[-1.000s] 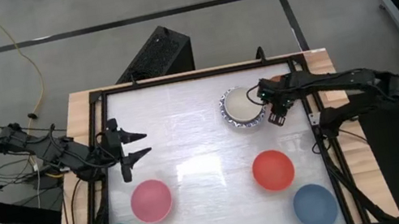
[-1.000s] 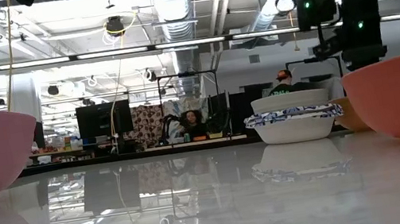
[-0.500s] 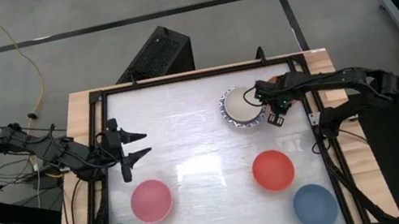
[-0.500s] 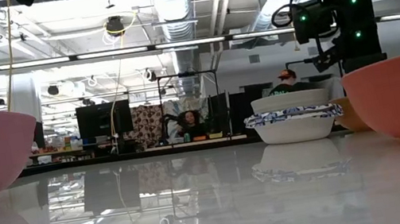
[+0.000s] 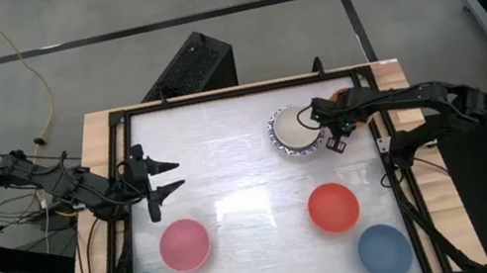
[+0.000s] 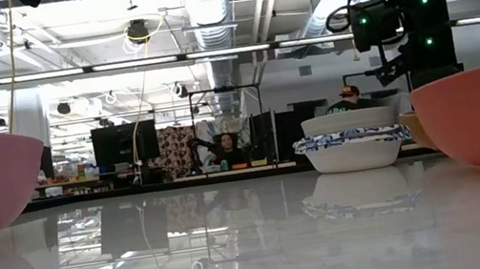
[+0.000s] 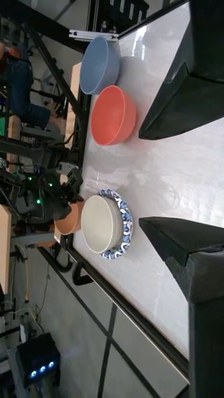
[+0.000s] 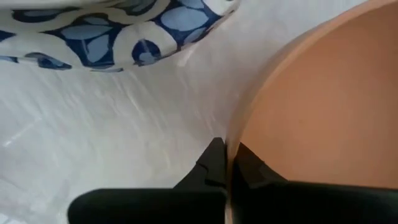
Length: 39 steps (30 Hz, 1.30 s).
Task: Nest bowls inside each other
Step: Stack the light orange bowl on top of the gray bowl
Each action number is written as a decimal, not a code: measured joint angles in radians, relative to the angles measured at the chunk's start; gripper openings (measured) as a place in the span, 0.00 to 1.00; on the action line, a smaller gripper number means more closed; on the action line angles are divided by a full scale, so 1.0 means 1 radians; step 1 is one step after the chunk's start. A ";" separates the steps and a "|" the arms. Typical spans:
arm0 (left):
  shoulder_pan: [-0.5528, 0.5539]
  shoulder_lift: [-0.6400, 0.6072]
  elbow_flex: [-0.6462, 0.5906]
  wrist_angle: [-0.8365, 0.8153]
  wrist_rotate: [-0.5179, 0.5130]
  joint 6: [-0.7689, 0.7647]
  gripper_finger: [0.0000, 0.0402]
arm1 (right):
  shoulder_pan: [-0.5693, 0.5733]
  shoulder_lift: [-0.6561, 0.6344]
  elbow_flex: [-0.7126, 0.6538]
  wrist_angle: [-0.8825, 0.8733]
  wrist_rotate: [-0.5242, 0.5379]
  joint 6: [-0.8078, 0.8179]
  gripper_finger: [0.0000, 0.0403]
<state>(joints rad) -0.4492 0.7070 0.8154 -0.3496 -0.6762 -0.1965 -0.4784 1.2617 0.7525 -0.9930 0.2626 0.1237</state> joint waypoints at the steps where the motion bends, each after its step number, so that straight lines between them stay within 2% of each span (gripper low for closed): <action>1: 0.000 0.000 0.000 0.000 0.000 0.001 0.51 | -0.003 0.000 0.005 -0.001 0.000 0.000 0.02; 21: 0.000 0.000 0.000 -0.016 0.000 0.004 0.51 | -0.049 0.000 0.217 0.002 0.040 -0.025 0.02; 31: 0.000 0.000 0.000 -0.035 0.000 0.004 0.51 | -0.006 0.000 0.325 0.012 0.108 -0.076 0.02; 39: 0.000 0.000 0.000 -0.049 0.000 0.000 0.51 | 0.032 -0.001 0.400 0.032 0.107 -0.100 0.02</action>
<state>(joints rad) -0.4492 0.7071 0.8158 -0.3988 -0.6762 -0.1963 -0.4460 1.2611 1.1529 -0.9612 0.3692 0.0239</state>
